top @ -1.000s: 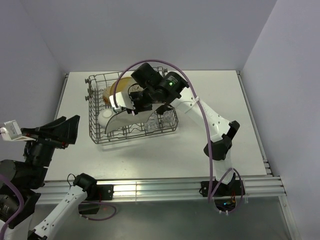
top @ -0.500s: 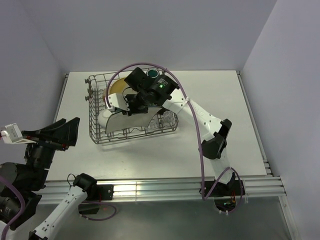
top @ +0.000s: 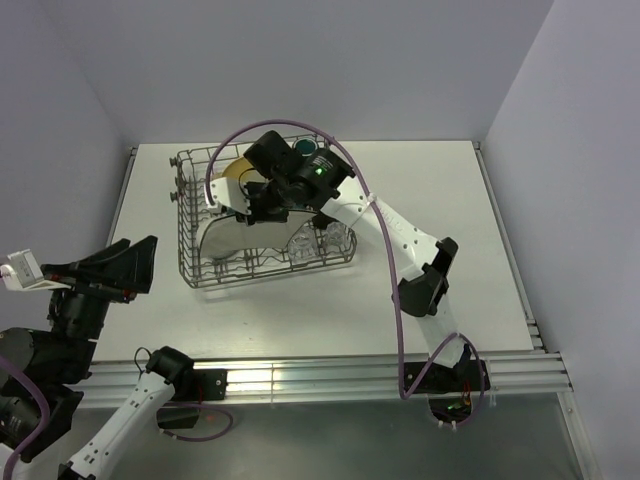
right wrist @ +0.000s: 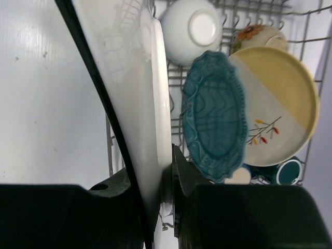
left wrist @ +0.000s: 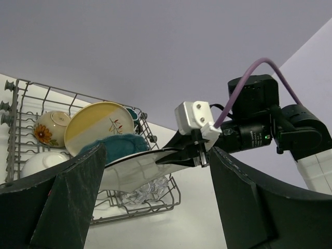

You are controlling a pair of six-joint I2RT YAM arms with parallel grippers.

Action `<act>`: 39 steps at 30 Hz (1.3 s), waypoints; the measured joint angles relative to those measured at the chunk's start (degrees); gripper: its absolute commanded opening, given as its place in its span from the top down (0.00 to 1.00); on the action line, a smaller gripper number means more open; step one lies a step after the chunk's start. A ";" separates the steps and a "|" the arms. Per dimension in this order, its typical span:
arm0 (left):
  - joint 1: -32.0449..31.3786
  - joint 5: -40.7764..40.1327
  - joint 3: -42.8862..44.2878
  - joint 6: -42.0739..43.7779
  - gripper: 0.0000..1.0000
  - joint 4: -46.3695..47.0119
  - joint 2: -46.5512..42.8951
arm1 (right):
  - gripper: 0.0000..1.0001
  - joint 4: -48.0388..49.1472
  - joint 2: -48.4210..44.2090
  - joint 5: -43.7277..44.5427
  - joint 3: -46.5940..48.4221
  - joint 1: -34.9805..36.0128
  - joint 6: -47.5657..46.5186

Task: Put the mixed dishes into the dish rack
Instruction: Insert the plate into the dish rack

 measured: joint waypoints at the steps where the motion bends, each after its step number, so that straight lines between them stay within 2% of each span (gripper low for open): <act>1: 0.02 -0.04 0.00 0.00 0.13 0.00 0.00 | 1.00 0.28 0.00 -0.15 0.66 0.04 0.13; 13: 0.02 -0.11 0.00 -0.74 0.13 -0.07 -0.24 | 1.00 5.70 -0.09 0.68 0.96 0.04 -2.51; 29: 0.00 -1.07 -0.46 -0.90 0.13 -0.90 -1.18 | 1.00 3.91 0.13 0.79 -0.79 -3.04 -10.51; 39: -0.20 -1.62 -0.50 -0.92 0.12 -0.98 -1.20 | 1.00 2.32 4.52 -0.72 -1.09 -3.69 -14.27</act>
